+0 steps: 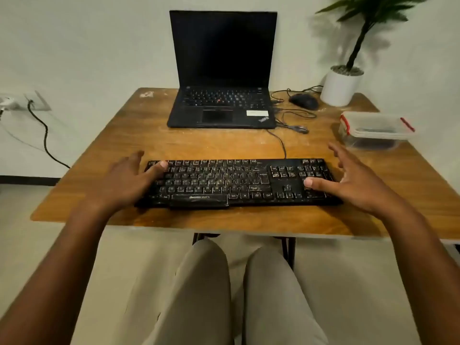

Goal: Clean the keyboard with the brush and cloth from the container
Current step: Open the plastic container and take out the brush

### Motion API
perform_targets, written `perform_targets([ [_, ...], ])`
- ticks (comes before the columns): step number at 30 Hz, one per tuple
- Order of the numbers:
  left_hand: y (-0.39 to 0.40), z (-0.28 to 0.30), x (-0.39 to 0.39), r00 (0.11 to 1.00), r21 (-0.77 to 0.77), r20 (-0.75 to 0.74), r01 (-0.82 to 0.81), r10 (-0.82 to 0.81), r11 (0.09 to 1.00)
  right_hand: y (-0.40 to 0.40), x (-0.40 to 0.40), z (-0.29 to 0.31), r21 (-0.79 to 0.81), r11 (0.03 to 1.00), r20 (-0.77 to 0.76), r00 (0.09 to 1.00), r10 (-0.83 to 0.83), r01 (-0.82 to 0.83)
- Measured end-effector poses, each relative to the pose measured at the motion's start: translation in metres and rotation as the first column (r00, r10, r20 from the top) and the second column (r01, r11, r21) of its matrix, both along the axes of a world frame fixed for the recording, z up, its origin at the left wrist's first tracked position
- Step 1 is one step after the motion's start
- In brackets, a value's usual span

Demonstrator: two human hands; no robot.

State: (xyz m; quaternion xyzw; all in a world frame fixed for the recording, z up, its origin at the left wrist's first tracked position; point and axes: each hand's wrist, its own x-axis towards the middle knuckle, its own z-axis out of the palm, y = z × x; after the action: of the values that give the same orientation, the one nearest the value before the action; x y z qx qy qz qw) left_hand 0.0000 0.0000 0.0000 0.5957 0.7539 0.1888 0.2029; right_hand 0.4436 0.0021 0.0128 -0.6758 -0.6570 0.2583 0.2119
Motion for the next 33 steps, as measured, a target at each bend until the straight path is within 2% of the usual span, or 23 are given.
perform_targets([
  [5,-0.007,0.0,0.005,0.999,-0.021,0.048,-0.015,0.016,1.0,0.004,-0.007,-0.007,-0.05,0.997,-0.001,0.999,-0.051,0.051],
  [13,0.005,0.001,0.012,0.981,-0.013,0.177,-0.081,0.082,0.997,0.003,-0.016,-0.009,-0.01,0.99,-0.037,0.989,-0.144,0.144],
  [23,-0.019,0.007,0.016,0.988,0.029,0.137,-0.077,0.072,0.997,-0.04,-0.016,-0.007,0.017,0.986,-0.022,0.986,-0.163,0.163],
  [33,-0.031,-0.002,0.022,0.995,0.01,0.088,-0.052,0.051,0.999,-0.046,-0.024,-0.016,0.03,0.986,-0.046,0.986,-0.16,0.161],
])
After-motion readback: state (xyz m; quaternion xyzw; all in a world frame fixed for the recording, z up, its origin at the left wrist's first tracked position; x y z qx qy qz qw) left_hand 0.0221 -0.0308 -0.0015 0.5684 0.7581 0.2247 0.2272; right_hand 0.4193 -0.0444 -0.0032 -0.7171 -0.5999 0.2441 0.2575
